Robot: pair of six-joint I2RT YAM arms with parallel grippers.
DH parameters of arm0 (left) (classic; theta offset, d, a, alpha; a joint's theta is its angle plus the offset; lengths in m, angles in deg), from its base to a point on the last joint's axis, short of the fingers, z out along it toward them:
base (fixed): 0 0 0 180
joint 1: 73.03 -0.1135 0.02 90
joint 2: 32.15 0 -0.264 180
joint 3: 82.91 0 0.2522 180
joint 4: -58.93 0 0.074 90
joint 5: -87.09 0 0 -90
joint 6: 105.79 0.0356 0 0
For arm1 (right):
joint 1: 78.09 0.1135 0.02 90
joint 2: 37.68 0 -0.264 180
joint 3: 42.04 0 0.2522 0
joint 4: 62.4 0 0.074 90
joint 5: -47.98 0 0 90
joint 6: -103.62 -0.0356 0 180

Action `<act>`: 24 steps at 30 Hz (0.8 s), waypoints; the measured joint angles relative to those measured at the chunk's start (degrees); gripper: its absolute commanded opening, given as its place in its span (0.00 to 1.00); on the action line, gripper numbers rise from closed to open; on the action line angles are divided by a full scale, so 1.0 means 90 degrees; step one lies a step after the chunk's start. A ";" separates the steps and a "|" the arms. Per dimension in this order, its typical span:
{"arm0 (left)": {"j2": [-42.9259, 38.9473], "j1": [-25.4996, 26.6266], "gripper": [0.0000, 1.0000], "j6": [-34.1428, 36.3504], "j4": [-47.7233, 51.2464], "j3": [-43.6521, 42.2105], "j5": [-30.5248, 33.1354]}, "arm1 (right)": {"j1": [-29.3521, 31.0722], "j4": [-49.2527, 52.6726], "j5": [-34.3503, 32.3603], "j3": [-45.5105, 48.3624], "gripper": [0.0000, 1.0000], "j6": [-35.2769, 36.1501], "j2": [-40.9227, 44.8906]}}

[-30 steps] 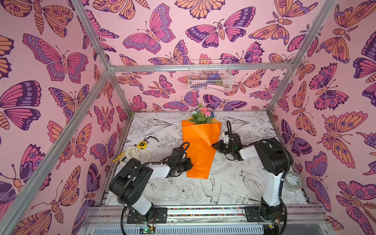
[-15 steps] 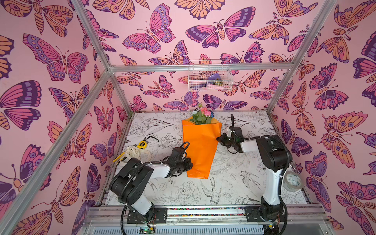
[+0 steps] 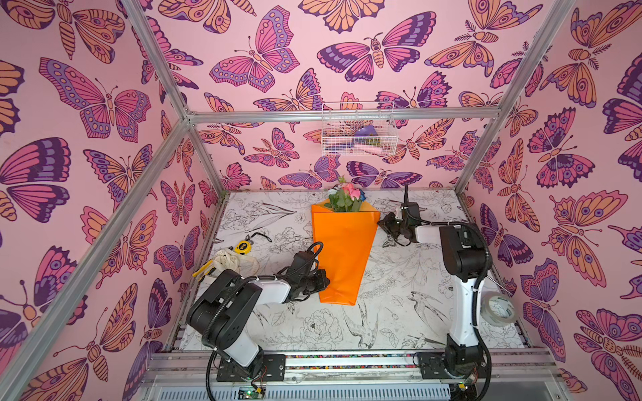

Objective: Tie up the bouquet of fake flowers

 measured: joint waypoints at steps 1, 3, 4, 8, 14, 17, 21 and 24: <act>0.0000 0.0000 0.00 0.0000 -0.0007 -0.0002 -0.0002 | -0.0019 0.0061 0.0010 -0.0114 0.06 -0.0007 -0.0063; 0.0002 0.0000 0.00 -0.0002 -0.0024 -0.0010 -0.0017 | -0.0056 0.0219 0.0017 -0.0410 0.07 -0.0041 -0.0214; 0.0005 0.0000 0.00 -0.0005 -0.0032 -0.0012 -0.0022 | -0.0061 0.0270 0.0022 -0.0525 0.07 -0.0046 -0.0282; 0.0019 -0.0002 0.00 -0.0029 -0.0051 -0.0015 -0.0044 | -0.0078 0.0559 0.0017 -0.1115 0.07 -0.0046 -0.0585; 0.0046 -0.0027 0.00 -0.0049 -0.0090 -0.0015 -0.0109 | -0.0104 0.1120 -0.0121 -0.1904 0.07 -0.0041 -0.0928; 0.0061 -0.0029 0.00 -0.0049 -0.0112 -0.0015 -0.0136 | -0.0177 0.1326 -0.0175 -0.2093 0.08 -0.0036 -0.0988; 0.0063 -0.0029 0.00 -0.0051 -0.0121 -0.0015 -0.0138 | -0.0345 0.1396 -0.0143 -0.2118 0.13 0.0078 -0.0971; 0.0063 -0.0029 0.00 -0.0049 -0.0121 -0.0015 -0.0141 | -0.0464 0.1367 -0.0083 -0.1802 0.18 0.0253 -0.0736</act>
